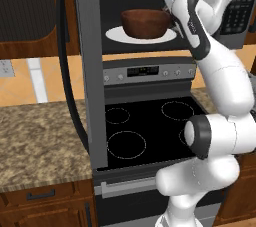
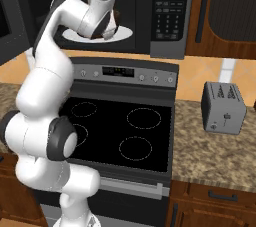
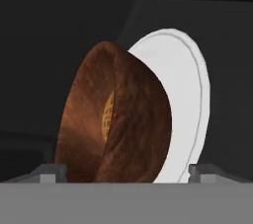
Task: Open the microwave, place the bowl with waffle inside the microwave, then close the microwave door and turn it on.
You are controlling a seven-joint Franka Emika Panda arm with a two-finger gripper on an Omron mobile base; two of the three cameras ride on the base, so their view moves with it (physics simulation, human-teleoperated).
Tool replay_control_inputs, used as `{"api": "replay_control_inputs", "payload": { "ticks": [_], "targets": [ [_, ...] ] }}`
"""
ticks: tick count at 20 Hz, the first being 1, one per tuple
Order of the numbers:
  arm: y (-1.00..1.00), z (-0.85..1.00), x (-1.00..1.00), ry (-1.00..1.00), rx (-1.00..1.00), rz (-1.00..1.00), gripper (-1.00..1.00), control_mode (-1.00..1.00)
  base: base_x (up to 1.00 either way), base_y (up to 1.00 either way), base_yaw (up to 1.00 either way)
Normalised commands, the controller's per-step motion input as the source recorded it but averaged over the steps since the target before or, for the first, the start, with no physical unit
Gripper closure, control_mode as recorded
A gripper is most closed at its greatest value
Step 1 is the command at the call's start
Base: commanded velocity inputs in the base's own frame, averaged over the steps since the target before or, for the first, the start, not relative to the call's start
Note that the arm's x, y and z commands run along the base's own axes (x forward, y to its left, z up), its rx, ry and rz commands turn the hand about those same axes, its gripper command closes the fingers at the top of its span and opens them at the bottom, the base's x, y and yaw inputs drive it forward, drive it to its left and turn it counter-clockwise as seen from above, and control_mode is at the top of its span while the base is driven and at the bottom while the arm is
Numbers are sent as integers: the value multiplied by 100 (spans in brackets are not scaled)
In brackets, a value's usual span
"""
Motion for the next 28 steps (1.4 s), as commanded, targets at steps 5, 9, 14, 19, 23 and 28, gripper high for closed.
{"api": "replay_control_inputs", "payload": {
  "ticks": [5, 9, 14, 19, 23, 28],
  "targets": [
    [-3, -17, -72, -24, 3, 3, -100, -100, 0, 0, 0],
    [-9, -7, -99, -24, 0, 0, -100, -100, 0, 0, 0],
    [-3, -10, -38, -5, 0, 0, -100, -100, 0, 0, 0],
    [-7, -2, -37, -5, -24, -2, -100, -100, 0, 0, 0],
    [0, -10, -33, -6, -40, -11, -100, -100, 0, 0, 0],
    [0, -25, -8, -10, -41, -13, -100, -100, 0, 0, 0]
  ]
}}
